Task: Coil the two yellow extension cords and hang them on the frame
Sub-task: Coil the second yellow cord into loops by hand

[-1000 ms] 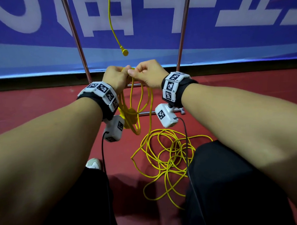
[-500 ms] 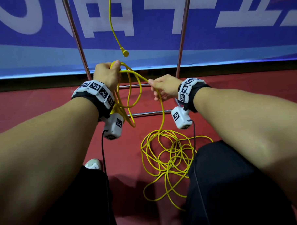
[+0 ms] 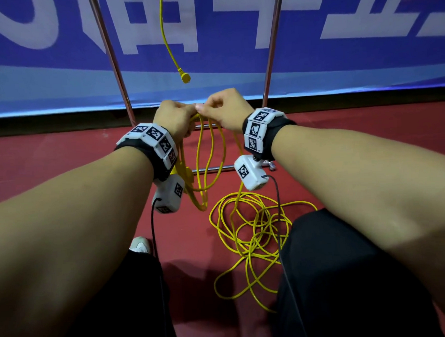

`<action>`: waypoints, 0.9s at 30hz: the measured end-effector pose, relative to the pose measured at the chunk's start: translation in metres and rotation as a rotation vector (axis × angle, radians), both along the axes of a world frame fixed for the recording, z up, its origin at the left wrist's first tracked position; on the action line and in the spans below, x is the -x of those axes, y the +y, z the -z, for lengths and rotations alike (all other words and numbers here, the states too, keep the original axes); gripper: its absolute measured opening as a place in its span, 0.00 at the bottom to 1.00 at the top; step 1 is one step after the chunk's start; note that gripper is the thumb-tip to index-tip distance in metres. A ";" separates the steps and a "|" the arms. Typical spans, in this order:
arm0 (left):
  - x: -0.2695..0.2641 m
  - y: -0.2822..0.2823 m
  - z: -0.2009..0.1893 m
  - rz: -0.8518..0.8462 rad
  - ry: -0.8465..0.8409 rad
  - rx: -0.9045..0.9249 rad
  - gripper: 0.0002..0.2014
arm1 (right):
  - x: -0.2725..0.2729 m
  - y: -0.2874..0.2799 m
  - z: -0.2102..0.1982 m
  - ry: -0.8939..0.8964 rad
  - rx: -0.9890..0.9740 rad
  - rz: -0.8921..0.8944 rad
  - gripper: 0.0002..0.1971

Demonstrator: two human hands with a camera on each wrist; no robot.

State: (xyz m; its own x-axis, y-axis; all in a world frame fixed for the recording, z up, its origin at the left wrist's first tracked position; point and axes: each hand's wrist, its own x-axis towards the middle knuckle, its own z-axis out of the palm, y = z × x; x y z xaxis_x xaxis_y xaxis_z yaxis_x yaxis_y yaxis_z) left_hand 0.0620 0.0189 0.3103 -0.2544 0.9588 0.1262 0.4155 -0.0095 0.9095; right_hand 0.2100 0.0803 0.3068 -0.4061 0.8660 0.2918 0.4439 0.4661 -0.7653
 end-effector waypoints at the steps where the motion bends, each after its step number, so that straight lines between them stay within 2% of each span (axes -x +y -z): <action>1: 0.000 0.000 -0.001 -0.011 -0.011 -0.005 0.17 | 0.002 0.000 0.000 0.019 0.002 0.002 0.19; 4: 0.000 0.001 -0.003 -0.018 0.007 -0.011 0.19 | 0.001 0.001 0.004 0.073 0.046 -0.010 0.23; 8: 0.001 0.004 -0.002 -0.032 0.028 -0.037 0.19 | -0.004 0.001 0.006 0.140 0.151 -0.058 0.18; 11: 0.004 0.005 -0.005 -0.075 0.023 -0.050 0.20 | -0.008 0.001 0.008 0.085 0.260 -0.099 0.18; 15: 0.009 0.007 -0.006 -0.143 -0.025 -0.071 0.20 | -0.022 0.004 0.019 -0.073 0.450 -0.102 0.24; 17: 0.010 0.006 -0.005 -0.129 -0.058 -0.070 0.20 | -0.028 0.003 0.019 -0.033 0.503 -0.030 0.27; 19: 0.010 0.003 -0.004 -0.094 -0.059 -0.059 0.21 | -0.032 0.005 0.015 0.072 0.452 0.061 0.27; 23: 0.012 -0.002 -0.003 -0.004 0.005 -0.015 0.20 | -0.039 0.020 0.015 0.067 0.171 0.199 0.29; 27: 0.012 -0.006 -0.003 0.033 0.021 0.017 0.18 | -0.035 0.021 0.012 0.105 0.093 0.172 0.30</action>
State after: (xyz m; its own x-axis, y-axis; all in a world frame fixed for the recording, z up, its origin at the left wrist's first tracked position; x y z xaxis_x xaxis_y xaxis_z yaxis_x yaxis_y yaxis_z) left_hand 0.0497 0.0133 0.3134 -0.2197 0.9688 0.1144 0.4339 -0.0080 0.9009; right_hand 0.2452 0.1008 0.2952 -0.2212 0.9451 0.2404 0.4261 0.3154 -0.8479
